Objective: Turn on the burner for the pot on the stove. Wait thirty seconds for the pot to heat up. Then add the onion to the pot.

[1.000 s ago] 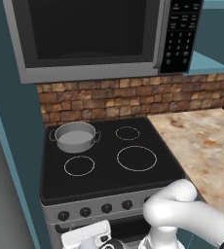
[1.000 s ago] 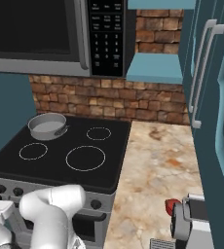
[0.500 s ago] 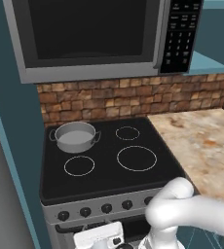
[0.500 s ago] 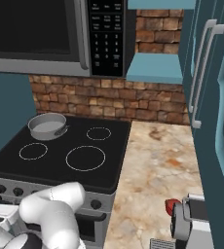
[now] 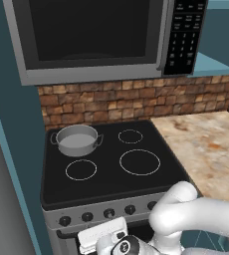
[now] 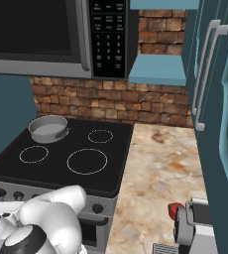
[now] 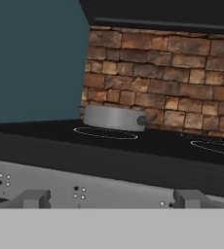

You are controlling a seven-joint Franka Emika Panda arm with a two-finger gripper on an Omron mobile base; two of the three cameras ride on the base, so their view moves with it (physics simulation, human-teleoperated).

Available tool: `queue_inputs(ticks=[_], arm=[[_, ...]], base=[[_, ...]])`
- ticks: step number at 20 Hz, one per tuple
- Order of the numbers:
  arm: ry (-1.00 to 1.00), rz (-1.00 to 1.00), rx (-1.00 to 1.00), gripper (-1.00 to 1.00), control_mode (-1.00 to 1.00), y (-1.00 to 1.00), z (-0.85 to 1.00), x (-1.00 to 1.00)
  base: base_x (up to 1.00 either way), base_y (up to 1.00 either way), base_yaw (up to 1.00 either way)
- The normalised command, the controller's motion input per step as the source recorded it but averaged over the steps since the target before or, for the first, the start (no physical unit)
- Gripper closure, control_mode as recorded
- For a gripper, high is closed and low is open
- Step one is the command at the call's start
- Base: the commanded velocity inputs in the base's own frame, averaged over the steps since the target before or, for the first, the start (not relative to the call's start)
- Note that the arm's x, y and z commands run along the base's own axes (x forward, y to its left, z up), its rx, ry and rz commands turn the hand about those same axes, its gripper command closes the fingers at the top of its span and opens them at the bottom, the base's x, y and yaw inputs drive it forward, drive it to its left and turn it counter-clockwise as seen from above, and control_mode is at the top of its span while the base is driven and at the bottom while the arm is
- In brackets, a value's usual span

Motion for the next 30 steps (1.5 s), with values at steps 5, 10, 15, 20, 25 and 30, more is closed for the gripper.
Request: queue_inputs(ticks=[5,10,15,20,25,30], arm=[[0.02,0.0,0.0,-1.0,-1.0,0.1,-0.05,0.21],[0.03,0.0,0.0,-1.0,-1.0,0.15,-0.21,0.03],[0.04,0.0,0.0,-1.0,-1.0,0.16,-0.34,0.0],[0.0,0.0,0.0,-1.0,-1.0,0.03,-0.3,0.0],[0.0,0.0,0.0,-1.0,-1.0,0.02,-0.2,0.07],[0.0,0.0,0.0,-1.0,-1.0,0.07,-0.09,0.25]], base=[[0.0,0.0,0.0],[0.0,0.0,0.0],[0.0,0.0,0.0],[0.0,0.0,0.0],[0.0,0.0,0.0],[0.0,0.0,0.0]])
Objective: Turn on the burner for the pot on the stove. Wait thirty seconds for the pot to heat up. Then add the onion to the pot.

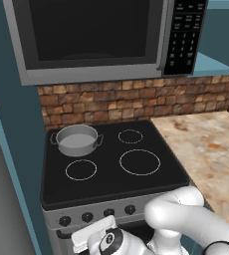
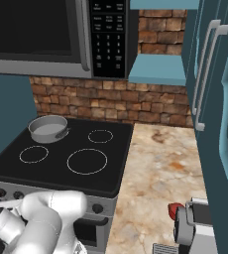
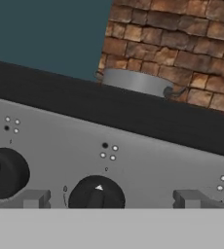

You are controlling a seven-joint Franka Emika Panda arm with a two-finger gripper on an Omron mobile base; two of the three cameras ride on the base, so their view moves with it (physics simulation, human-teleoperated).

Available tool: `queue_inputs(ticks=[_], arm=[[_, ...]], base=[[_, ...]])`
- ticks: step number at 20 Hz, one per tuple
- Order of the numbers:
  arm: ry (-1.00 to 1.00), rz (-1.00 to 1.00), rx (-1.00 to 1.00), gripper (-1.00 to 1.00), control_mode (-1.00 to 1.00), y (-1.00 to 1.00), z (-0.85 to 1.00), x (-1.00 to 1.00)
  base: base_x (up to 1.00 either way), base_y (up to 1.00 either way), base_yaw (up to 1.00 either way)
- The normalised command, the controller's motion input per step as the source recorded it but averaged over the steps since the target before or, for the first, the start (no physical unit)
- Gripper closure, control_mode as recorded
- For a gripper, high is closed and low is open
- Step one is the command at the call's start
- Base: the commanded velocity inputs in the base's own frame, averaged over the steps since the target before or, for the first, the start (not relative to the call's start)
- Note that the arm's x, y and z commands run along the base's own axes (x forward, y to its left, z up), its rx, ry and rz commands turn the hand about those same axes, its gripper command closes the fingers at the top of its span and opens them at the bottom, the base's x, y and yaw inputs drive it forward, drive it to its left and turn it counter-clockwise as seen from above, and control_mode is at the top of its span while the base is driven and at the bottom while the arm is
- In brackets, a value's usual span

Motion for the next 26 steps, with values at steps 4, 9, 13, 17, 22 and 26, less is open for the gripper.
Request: queue_inputs(ticks=[4,9,13,17,22,26], arm=[[0.0,0.0,0.0,-1.0,-1.0,0.07,-0.08,0.29],[0.0,0.0,-0.03,-1.0,-1.0,0.07,-0.17,0.2],[0.0,0.0,-0.04,-1.0,-1.0,0.01,-0.32,0.01],[0.0,0.0,-0.02,-1.0,-1.0,0.04,-0.26,0.0],[-0.01,0.0,0.0,-1.0,-1.0,0.1,0.0,0.0],[-0.03,-0.05,-0.02,-1.0,-1.0,0.36,0.0,0.0]], base=[[0.0,0.0,0.0],[0.0,0.0,0.0],[0.0,0.0,0.0],[0.0,0.0,0.0],[0.0,0.0,0.0],[0.0,0.0,0.0]])
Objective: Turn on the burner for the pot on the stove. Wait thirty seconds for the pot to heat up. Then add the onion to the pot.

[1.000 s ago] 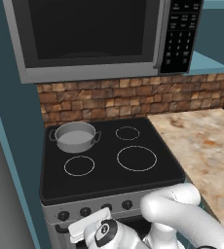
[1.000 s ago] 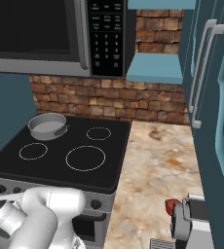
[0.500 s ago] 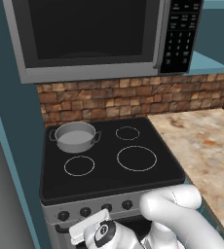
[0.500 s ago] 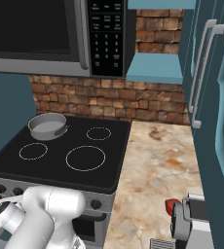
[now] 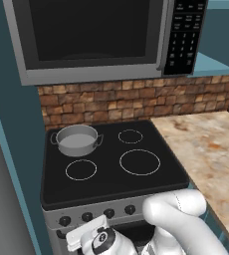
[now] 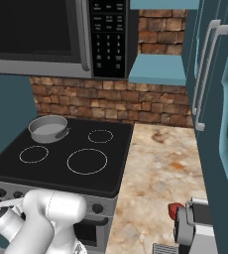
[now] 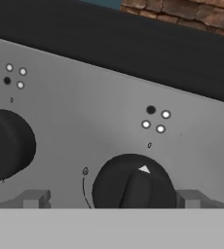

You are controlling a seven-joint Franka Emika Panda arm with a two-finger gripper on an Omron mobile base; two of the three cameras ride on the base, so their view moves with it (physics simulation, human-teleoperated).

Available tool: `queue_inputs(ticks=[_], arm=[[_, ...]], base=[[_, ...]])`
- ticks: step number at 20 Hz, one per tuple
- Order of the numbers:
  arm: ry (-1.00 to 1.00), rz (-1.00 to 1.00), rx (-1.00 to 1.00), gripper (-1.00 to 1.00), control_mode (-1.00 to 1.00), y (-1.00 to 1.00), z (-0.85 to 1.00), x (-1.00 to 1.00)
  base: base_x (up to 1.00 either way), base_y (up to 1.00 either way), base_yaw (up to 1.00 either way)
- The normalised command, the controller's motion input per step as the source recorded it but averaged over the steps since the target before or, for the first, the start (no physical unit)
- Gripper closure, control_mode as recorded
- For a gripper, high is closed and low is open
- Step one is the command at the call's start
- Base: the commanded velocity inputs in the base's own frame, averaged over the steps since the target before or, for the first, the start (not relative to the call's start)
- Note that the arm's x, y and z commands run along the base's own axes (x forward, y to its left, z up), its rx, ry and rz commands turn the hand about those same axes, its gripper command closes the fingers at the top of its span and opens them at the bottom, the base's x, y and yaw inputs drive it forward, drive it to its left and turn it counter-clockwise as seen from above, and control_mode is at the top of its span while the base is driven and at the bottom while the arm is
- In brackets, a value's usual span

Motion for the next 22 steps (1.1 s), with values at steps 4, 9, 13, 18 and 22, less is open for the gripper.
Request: queue_inputs(ticks=[4,9,13,18,22], arm=[[0.0,0.0,0.0,-1.0,-1.0,0.0,0.0,0.0],[0.0,0.0,0.0,1.0,-1.0,0.0,0.0,0.0],[0.0,0.0,0.0,1.0,-1.0,0.0,0.0,0.0],[0.0,0.0,0.0,1.0,-1.0,0.0,0.0,0.0],[0.0,0.0,0.0,1.0,-1.0,0.0,0.0,0.0]], base=[[0.0,0.0,0.0],[0.0,0.0,0.0],[0.0,0.0,0.0],[0.0,0.0,0.0],[0.0,0.0,0.0]])
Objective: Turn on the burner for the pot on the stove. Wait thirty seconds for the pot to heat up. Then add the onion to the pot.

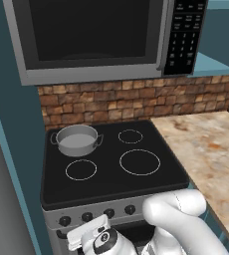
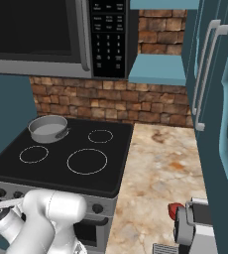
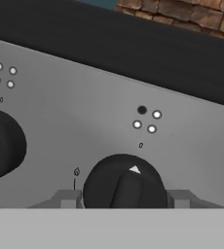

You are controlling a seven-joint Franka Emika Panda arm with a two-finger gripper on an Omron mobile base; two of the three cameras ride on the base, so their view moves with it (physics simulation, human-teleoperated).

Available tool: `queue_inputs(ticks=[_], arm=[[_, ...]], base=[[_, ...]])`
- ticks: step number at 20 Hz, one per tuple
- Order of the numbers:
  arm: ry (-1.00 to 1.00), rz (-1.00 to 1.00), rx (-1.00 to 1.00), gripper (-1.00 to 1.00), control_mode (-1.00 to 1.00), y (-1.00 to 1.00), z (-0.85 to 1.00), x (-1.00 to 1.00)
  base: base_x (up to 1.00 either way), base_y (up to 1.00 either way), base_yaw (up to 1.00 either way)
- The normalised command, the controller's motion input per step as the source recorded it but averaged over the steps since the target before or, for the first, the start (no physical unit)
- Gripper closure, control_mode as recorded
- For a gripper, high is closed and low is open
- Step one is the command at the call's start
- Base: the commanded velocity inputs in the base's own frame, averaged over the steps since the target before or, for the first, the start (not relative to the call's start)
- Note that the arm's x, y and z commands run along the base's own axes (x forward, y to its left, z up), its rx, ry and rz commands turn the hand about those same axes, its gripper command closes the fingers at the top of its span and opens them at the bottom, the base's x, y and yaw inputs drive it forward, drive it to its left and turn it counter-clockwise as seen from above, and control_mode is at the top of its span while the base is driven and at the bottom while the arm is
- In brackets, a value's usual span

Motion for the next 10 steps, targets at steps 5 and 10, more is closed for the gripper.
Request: queue_inputs(ticks=[5,10], arm=[[0.0,0.02,-0.01,1.0,-1.0,0.0,0.0,0.0],[0.0,0.26,-0.14,1.0,-1.0,0.0,-0.03,0.0]], base=[[0.0,0.0,0.0],[0.0,0.0,0.0]])
